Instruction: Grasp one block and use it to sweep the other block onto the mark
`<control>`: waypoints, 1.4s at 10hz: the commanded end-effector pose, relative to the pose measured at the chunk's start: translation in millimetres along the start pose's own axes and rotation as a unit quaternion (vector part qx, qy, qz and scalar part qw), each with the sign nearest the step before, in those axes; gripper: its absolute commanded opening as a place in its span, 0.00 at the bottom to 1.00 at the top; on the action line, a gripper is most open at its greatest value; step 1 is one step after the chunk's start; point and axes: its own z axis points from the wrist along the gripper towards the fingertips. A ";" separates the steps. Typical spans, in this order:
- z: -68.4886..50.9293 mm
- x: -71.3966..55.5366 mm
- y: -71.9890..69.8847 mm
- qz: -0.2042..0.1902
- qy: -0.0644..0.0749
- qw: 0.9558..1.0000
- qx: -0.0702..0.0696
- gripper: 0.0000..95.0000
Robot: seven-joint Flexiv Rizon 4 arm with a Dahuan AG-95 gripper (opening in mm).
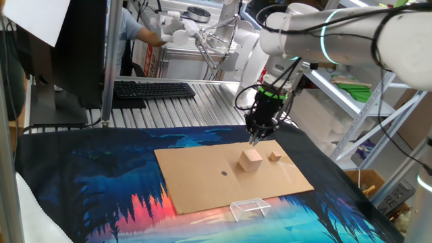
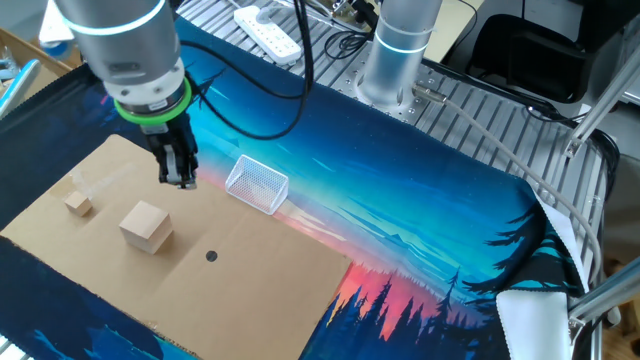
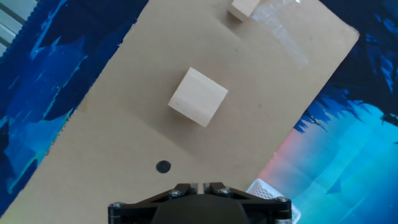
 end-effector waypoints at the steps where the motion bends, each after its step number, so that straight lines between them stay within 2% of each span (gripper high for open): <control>1: 0.0 -1.0 2.0 0.000 0.005 1.000 -0.002 0.20; 4: 0.0 -1.0 2.0 0.001 0.005 1.000 -0.002 0.20; 6: 1.5 -4.3 2.4 0.034 -0.012 0.999 -0.010 0.20; 8: 9.2 -21.0 6.3 0.070 -0.020 0.997 -0.020 0.20; 9: 11.8 -27.6 7.4 0.072 -0.028 0.997 -0.018 0.20; 10: 16.6 -43.7 8.0 0.079 -0.045 0.996 -0.010 0.20; 13: 19.0 -86.6 3.1 0.108 -0.045 0.993 -0.010 0.20; 14: 20.8 -106.0 1.2 0.120 -0.046 0.992 -0.012 0.20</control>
